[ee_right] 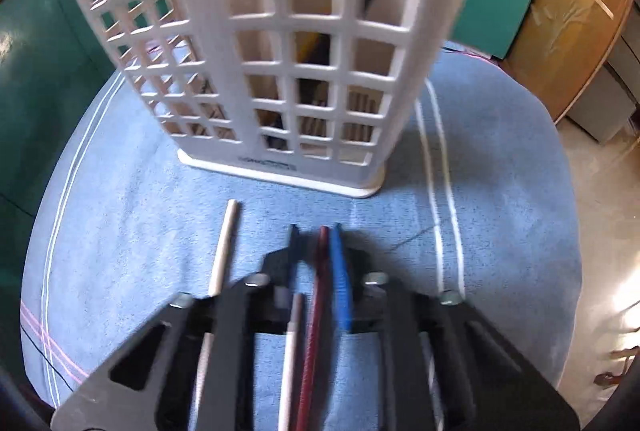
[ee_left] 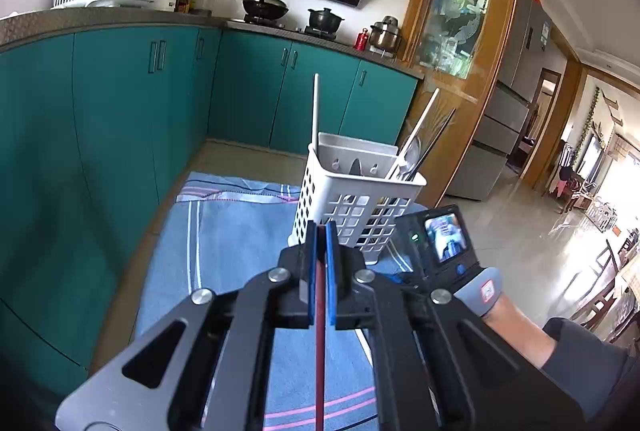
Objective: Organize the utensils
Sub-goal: 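Carry the held chopsticks above the white caddy with both tools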
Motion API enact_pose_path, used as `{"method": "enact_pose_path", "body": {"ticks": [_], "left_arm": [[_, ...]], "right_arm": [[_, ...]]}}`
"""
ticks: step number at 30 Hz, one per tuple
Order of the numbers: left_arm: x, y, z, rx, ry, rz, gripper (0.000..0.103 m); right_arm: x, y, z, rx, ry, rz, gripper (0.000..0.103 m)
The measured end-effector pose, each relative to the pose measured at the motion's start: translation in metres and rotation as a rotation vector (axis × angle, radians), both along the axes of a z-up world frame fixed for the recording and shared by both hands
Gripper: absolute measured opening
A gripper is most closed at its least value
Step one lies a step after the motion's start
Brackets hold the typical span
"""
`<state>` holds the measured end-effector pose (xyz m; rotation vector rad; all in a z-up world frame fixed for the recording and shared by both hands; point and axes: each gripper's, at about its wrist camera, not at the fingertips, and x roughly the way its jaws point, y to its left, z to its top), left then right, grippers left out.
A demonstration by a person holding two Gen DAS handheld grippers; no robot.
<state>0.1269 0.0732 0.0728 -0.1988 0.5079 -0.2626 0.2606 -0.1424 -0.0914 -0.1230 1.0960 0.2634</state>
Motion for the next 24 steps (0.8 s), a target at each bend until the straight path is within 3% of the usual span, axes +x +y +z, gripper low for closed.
{"method": "enact_pose_path", "body": {"ticks": [3,6,16,24], "left_arm": [[-0.004,-0.001,0.006,0.001,-0.028,-0.002,0.004],[-0.008,-0.001,0.010,0.004,-0.040,-0.004,0.004],[-0.019,-0.011,0.015,0.045,-0.050,-0.014,0.004],[-0.031,-0.027,0.031,0.091,-0.079,-0.006,0.004]], "right_arm": [[-0.004,0.005,0.000,-0.033,-0.020,0.010,0.005],[-0.015,-0.002,0.009,0.014,-0.040,-0.012,0.004],[-0.131,-0.053,0.125,0.140,-0.349,-0.045,0.005],[-0.187,-0.076,0.179,0.216,-0.462,-0.038,0.004]]}}
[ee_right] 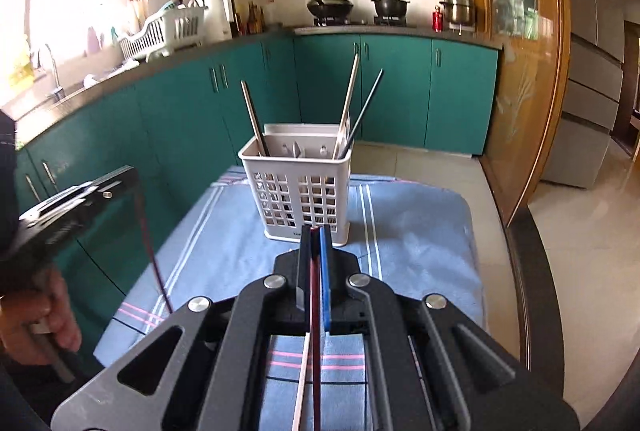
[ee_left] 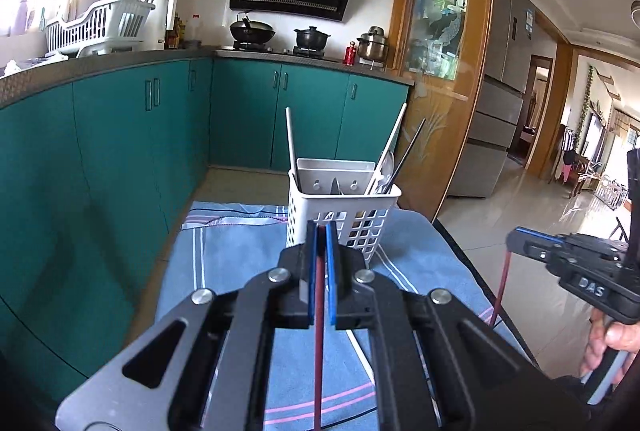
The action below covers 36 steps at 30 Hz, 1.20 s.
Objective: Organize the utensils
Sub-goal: 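Carry the held chopsticks above the white caddy with both tools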
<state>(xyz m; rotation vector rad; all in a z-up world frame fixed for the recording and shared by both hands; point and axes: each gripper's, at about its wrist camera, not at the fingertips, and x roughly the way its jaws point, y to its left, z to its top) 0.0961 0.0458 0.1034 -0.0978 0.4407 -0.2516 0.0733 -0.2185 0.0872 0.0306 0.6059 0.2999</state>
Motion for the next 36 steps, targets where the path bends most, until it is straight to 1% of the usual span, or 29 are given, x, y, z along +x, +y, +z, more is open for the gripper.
{"method": "enact_pose_path", "body": {"ticks": [3,8,11,16,19,24,29,32,36], "left_arm": [[-0.007,-0.007,0.005,0.007,0.001,-0.001,0.004],[-0.013,-0.023,0.018,0.056,-0.002,-0.006,0.004],[-0.018,-0.027,0.029,0.075,-0.015,-0.002,0.004],[-0.019,-0.031,0.042,0.096,-0.022,0.004,0.004],[-0.019,-0.032,0.042,0.105,-0.018,0.008,0.004],[-0.018,-0.035,0.039,0.123,-0.004,0.007,0.004],[-0.012,-0.033,0.042,0.114,0.001,0.008,0.004],[-0.002,-0.035,0.055,0.111,-0.009,0.001,0.004],[0.016,-0.036,0.093,0.093,-0.042,-0.019,0.004]], "right_arm": [[-0.015,-0.004,0.012,0.014,-0.021,0.010,0.004],[-0.022,-0.005,0.031,0.045,-0.055,0.026,0.004],[-0.025,-0.005,0.049,0.061,-0.088,0.039,0.004],[-0.016,-0.004,0.066,0.075,-0.103,0.055,0.005],[-0.008,-0.004,0.067,0.078,-0.091,0.065,0.004],[-0.001,-0.006,0.061,0.083,-0.058,0.080,0.004],[0.000,-0.007,0.058,0.081,-0.046,0.093,0.004],[0.008,-0.004,0.065,0.074,-0.046,0.103,0.005],[0.027,0.003,0.091,0.055,-0.069,0.113,0.004]]}}
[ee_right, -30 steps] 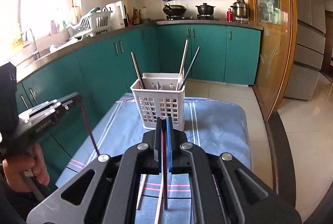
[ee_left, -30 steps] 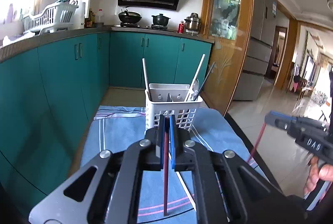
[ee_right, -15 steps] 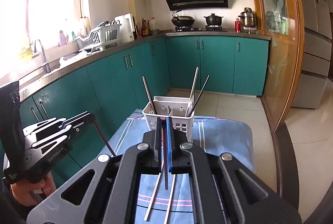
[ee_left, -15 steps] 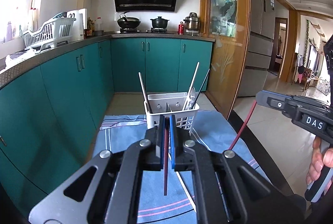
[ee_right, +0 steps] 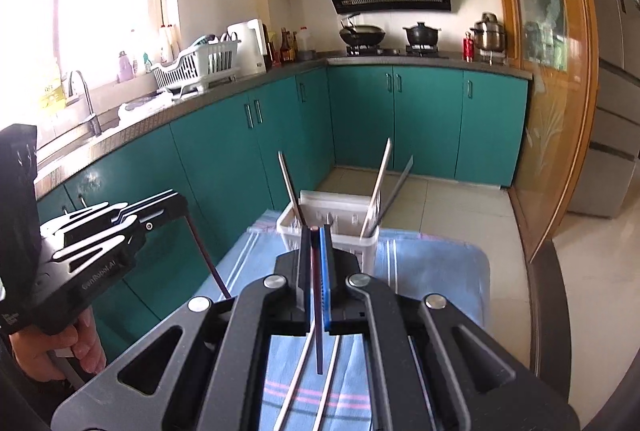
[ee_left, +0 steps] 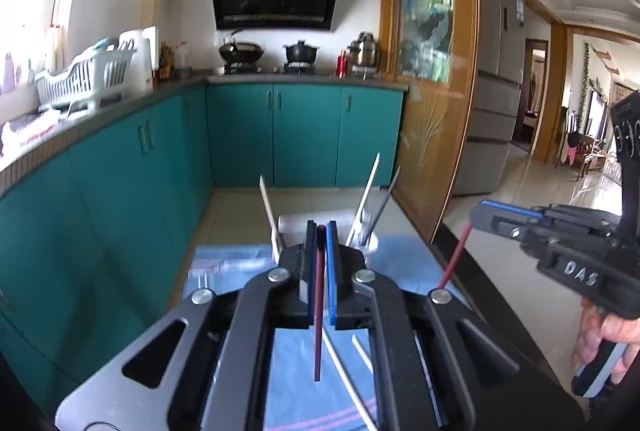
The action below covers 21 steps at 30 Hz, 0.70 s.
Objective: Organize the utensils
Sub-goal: 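Carry the held chopsticks above the white caddy with both tools, then lower the chopsticks into the caddy and open both tools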
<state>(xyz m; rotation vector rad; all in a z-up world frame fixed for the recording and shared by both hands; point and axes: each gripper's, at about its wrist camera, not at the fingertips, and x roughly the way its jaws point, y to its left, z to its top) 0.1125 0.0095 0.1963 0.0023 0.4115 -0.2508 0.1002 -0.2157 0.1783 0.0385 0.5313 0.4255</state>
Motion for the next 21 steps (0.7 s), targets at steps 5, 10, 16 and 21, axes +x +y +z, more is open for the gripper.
{"method": "enact_pose_path", "body": {"ticks": [5,10,16,21], "left_arm": [[0.027,-0.004,0.058,-0.018,-0.052,-0.016,0.004],[0.062,-0.006,0.110,-0.019,-0.104,-0.007,0.004],[0.114,-0.003,0.118,-0.042,-0.095,0.035,0.004],[0.150,0.001,0.071,-0.070,-0.015,0.051,0.004]], "right_arm": [[0.032,0.008,0.047,-0.004,-0.033,0.011,0.005],[0.075,0.015,0.086,-0.015,-0.066,-0.015,0.005],[0.128,0.016,0.094,0.020,-0.053,-0.054,0.005],[0.157,0.020,0.063,0.032,-0.008,-0.067,0.005]]}}
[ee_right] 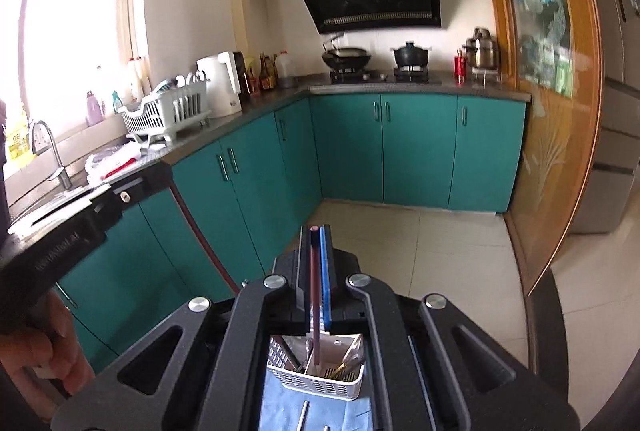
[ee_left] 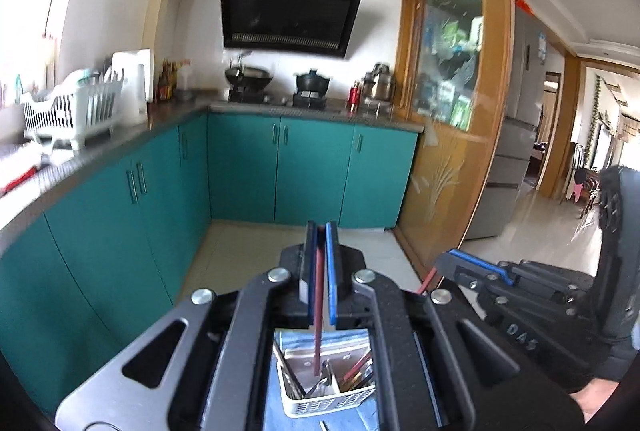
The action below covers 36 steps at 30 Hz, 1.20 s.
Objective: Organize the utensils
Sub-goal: 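Lower the chopsticks into the caddy and open both tools, then grasp a light wooden chopstick with the left tool while the right tool approaches another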
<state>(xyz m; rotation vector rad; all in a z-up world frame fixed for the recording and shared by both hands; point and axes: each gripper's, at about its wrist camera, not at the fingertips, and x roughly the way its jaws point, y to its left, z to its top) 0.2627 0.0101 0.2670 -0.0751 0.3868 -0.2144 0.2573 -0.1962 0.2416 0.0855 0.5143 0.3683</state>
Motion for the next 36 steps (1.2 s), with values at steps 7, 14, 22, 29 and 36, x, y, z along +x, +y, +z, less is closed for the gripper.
{"method": "enact_pose_path", "body": {"ticks": [7,14,22,29,36], "left_arm": [[0.037,0.008,-0.097,0.015,0.190,0.023,0.005],[-0.037,0.021,-0.113,0.064,0.074,0.034,0.078],[-0.151,0.018,-0.187,0.134,0.142,0.063,0.088],[-0.153,0.000,-0.259,0.089,0.357,0.040,0.070],[-0.093,-0.033,-0.267,0.150,0.468,0.004,0.047]], "right_arm": [[0.020,0.007,-0.070,-0.043,0.120,-0.007,0.005],[-0.030,-0.014,-0.078,-0.041,0.040,-0.044,0.050],[-0.167,-0.035,-0.120,-0.088,-0.046,-0.063,0.059],[-0.207,-0.039,-0.230,-0.052,0.101,-0.068,0.059],[-0.206,-0.048,-0.263,-0.040,0.114,-0.070,0.059]]}}
